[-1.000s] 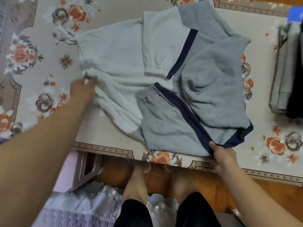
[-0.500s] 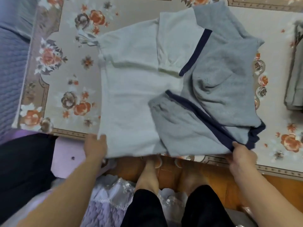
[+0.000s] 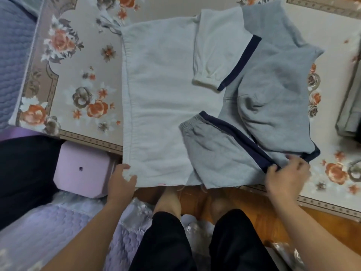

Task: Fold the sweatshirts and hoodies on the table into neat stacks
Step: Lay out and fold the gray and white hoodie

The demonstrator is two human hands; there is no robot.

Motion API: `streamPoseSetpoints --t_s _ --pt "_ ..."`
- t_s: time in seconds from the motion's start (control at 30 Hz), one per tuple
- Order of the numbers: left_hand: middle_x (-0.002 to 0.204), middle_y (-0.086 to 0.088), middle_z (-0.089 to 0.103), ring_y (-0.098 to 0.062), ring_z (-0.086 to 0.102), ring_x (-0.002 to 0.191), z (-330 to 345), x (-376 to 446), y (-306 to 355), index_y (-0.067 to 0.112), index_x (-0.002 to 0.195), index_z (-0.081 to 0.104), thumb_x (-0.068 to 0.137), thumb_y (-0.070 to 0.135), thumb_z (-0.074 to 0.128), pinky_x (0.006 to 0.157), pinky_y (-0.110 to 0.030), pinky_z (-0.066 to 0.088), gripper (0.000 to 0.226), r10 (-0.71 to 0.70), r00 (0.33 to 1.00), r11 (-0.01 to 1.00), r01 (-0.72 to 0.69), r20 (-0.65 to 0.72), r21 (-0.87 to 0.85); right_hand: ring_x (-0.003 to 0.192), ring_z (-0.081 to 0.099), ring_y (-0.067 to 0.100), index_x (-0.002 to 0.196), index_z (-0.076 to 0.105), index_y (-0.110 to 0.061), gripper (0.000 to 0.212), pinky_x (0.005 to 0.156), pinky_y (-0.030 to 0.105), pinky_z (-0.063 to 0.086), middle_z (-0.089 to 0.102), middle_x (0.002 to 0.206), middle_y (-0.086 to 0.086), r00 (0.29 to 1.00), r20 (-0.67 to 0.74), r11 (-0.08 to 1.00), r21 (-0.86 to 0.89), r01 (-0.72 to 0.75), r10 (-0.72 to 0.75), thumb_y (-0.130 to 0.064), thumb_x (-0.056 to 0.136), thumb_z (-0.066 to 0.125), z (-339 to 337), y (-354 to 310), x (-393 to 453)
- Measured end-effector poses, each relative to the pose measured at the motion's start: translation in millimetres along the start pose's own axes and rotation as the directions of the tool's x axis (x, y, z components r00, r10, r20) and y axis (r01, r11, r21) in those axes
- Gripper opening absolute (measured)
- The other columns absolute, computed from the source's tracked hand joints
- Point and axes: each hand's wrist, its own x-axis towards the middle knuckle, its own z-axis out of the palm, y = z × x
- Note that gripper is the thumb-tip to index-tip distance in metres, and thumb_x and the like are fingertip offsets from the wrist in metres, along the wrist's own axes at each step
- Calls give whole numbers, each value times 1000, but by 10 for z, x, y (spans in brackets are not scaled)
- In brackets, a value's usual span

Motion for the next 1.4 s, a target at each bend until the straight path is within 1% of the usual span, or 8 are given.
streamPoseSetpoints --t_s 0.17,0.43,0.7,0.87,1.07,1.17,1.27,1.4 --pt "86 -5 62 -31 62 87 -32 91 -42 11 86 60 91 16 66 70 -38 47 10 -171 984 978 176 53 -113 107 53 30 112 64 -7 21 93 42 45 60 111 11 784 230 810 34 586 -577 -11 91 60 326 -860 -191" --pt "72 2 39 -17 42 70 -136 161 -237 12 62 37 97 29 66 67 -29 34 49 65 997 996 -62 46 -66 109 59 30 120 63 -11 29 87 34 43 62 116 11 482 446 619 237 749 -754 -23 96 53 1215 -2982 -649" --pt "111 9 55 -2 60 96 -76 229 -445 11 85 78 96 38 69 84 -21 44 31 2 987 952 48 163 -302 113 59 40 124 45 -4 41 85 36 45 59 122 17 650 447 700 -73 711 -614 -31 96 58 1901 -3739 -793" --pt "116 12 52 9 55 99 -158 211 -451 9 88 81 96 32 70 81 -8 40 27 35 989 920 25 145 -392 76 58 23 90 55 -9 16 61 28 36 56 80 3 699 365 763 51 645 -615 -25 86 55 1827 -3961 -796" --pt "111 11 61 2 60 93 -204 329 -575 9 92 82 99 26 66 73 -10 42 25 -14 987 906 80 158 -415 70 57 16 97 54 -16 9 59 31 47 59 85 0 581 561 768 169 617 -590 -19 96 45 1988 -3940 -859" --pt "115 6 65 -10 65 98 -203 387 -608 6 100 81 100 23 64 67 -8 46 24 -76 968 837 193 241 -512 68 59 22 101 62 -11 25 59 31 52 65 92 14 525 696 866 321 383 -490 0 97 40 1862 -3941 -681" --pt "118 9 61 -10 62 107 -200 421 -596 13 97 80 100 24 64 81 -14 47 20 -47 965 875 164 257 -455 65 66 27 107 65 -10 14 65 39 59 70 84 14 431 719 782 253 570 -546 -12 99 53 1744 -3989 -510" --pt "107 -1 63 -18 62 100 -184 497 -473 17 87 66 89 52 69 89 -37 48 35 -55 930 866 226 364 -447 68 70 21 87 68 -13 31 73 36 59 72 71 3 464 662 675 87 732 -589 -43 94 60 1858 -4150 -515"
